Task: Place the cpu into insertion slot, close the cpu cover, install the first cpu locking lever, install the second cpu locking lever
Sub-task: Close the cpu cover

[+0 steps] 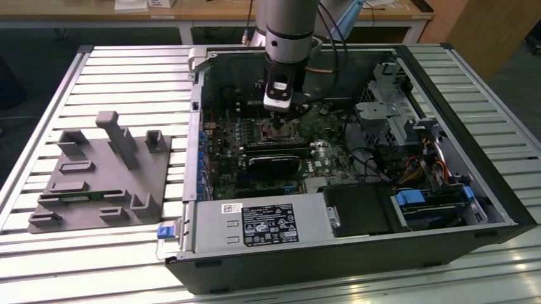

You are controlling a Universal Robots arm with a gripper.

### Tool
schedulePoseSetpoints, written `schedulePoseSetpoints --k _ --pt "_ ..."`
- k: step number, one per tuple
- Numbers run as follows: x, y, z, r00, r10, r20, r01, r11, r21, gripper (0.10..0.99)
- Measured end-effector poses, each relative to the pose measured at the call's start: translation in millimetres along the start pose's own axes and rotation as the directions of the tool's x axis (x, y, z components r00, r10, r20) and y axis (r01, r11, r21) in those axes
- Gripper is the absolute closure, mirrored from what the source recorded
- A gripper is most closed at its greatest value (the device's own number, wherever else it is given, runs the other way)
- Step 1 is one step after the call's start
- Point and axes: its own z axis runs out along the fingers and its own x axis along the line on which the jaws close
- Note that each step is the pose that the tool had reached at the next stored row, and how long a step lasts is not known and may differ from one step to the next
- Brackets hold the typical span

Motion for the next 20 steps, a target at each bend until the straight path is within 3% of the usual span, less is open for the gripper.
schedulePoseSetpoints --k 5,10,15,20 --pt "0.0 0.0 0.0 0.9962 -0.087 0.0011 0.087 0.9962 0.0 0.98" --pt "0.0 0.0 0.0 0.9843 -0.176 0.0022 0.176 0.9843 0.0 0.98" --pt "0.0 0.0 0.1 0.9642 -0.265 0.0032 0.265 0.9642 0.0 0.98" --pt "0.0 0.0 0.3 0.936 -0.352 0.0041 0.352 0.936 0.0 0.98"
